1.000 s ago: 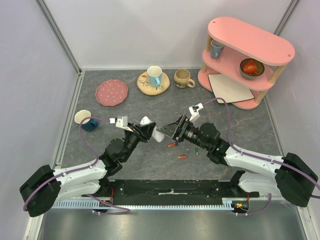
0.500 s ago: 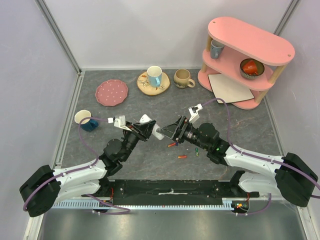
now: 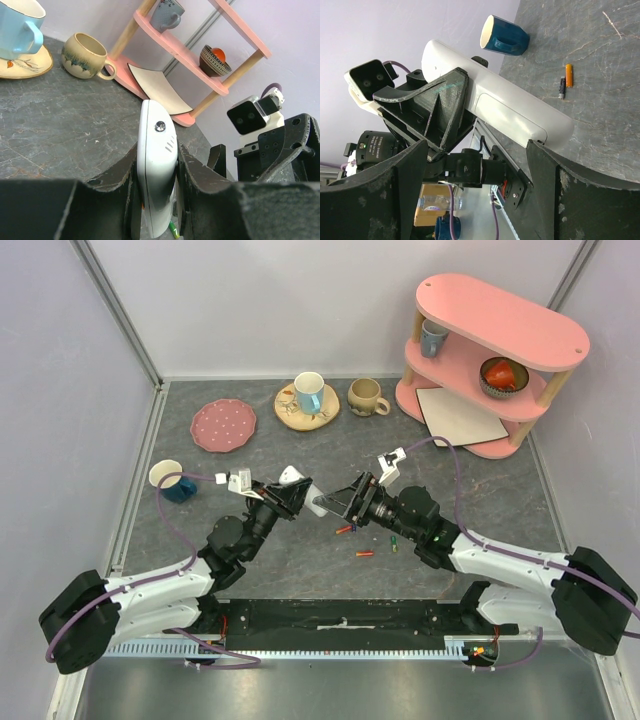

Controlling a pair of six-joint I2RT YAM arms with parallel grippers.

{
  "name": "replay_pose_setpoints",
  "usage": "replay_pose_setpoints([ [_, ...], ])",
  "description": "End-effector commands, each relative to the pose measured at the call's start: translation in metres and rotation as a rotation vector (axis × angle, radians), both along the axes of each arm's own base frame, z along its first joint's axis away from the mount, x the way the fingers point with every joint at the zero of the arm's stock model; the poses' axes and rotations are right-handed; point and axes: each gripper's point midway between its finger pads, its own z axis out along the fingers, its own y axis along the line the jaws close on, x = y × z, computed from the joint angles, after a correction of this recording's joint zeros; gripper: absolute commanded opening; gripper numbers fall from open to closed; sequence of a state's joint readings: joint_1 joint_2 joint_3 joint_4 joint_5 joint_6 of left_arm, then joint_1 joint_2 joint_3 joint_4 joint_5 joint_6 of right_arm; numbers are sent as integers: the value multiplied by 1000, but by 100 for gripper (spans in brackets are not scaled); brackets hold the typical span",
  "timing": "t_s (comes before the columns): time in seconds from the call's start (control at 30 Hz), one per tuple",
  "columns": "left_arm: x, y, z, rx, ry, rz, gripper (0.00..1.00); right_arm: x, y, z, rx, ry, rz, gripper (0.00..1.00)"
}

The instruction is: Load the batteries into the remote control

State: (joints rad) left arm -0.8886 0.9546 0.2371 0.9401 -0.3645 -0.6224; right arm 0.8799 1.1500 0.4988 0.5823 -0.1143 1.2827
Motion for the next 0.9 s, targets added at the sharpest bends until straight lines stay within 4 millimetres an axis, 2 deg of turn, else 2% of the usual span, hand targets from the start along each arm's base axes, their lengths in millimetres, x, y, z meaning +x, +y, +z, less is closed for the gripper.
replay_pose_setpoints([
  [0.0, 5, 3, 31, -25, -77, 39, 2, 1, -4, 12, 21, -35, -18, 88],
  [0.2, 5, 5, 28, -20, -71, 49, 2, 1, -10, 8, 8, -34, -34, 89],
  [0.47, 2, 7, 34, -44, -79, 43, 2, 0, -23, -16, -82, -20, -70, 89],
  [0.53, 1, 7, 37, -60, -79, 37, 2, -1, -25, -24, -99, -9, -76, 88],
  [0.87, -6, 8, 43, -116, -65, 6, 2, 1, -27, -33, -115, -4, -82, 81],
])
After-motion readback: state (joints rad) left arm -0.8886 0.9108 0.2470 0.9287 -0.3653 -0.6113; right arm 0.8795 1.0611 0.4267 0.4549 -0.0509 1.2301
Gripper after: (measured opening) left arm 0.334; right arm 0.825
